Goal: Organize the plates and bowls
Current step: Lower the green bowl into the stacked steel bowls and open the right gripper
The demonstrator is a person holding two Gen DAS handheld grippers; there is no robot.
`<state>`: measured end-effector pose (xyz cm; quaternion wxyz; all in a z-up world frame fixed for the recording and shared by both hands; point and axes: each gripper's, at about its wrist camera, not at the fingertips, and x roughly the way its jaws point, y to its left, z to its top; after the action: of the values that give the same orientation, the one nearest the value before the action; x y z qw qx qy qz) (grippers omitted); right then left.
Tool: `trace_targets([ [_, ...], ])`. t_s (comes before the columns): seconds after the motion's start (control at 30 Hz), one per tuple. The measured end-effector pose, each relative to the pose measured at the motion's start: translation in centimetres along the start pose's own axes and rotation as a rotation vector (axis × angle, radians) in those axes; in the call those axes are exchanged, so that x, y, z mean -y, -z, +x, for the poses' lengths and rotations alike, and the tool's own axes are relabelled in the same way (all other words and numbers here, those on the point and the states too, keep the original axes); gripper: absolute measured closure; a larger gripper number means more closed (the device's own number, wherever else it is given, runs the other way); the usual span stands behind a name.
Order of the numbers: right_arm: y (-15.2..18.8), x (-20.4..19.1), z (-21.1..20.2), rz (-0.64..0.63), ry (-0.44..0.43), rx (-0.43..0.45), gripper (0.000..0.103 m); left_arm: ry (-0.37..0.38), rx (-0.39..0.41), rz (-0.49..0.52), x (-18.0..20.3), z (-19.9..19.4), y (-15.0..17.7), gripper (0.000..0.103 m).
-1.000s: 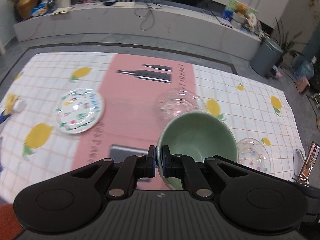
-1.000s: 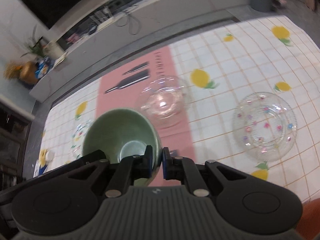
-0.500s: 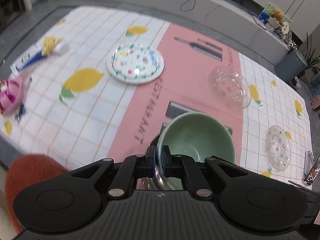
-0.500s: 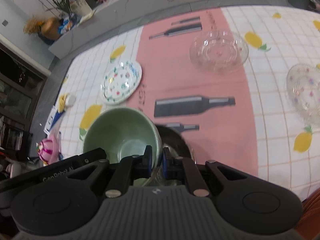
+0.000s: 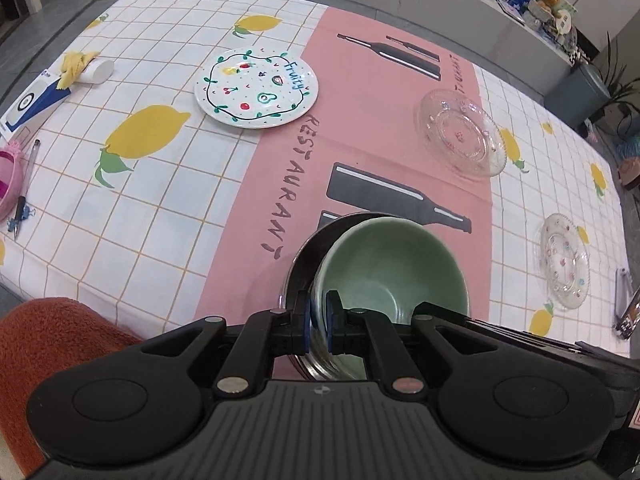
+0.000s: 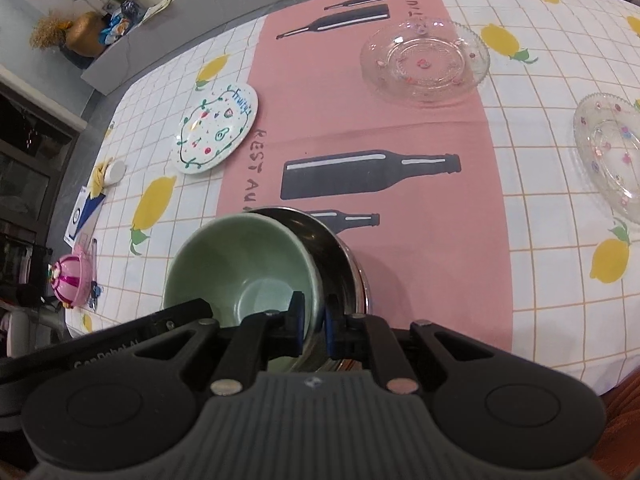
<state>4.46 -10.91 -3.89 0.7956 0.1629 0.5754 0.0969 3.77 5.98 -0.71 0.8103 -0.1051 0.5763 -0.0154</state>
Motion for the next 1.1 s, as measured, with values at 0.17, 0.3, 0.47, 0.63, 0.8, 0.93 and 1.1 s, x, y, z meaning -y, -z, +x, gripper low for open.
trace_targets([
  [0.17,0.1,0.0,0.6,-0.002,0.010,-0.015,0.096,0.005,-0.021,0.019,0.0,0.4,0.1,0.094],
  [0.3,0.0,0.0,0.7,-0.010,0.023,-0.008,0.094,-0.005,-0.027,0.043,0.4,0.8,0.2,0.094],
  [0.47,0.0,-0.2,0.7,-0.033,0.021,-0.002,0.091,-0.013,-0.028,0.063,0.6,0.9,0.1,0.094],
  [0.63,-0.2,-0.1,0.7,-0.031,0.023,0.000,0.091,0.002,-0.053,0.063,0.5,1.0,0.0,0.092],
  [0.8,-0.2,0.0,0.2,-0.030,0.008,0.012,0.078,-0.019,-0.009,0.109,1.1,0.2,0.1,0.092],
  [0.93,0.0,-0.3,0.2,-0.039,0.018,0.013,0.077,-0.018,0.000,0.109,1.2,-0.4,-0.2,0.092],
  [1.1,0.2,-0.2,-0.2,-0.040,0.003,0.022,0.075,-0.006,0.014,0.103,0.7,-1.1,-0.4,0.092],
])
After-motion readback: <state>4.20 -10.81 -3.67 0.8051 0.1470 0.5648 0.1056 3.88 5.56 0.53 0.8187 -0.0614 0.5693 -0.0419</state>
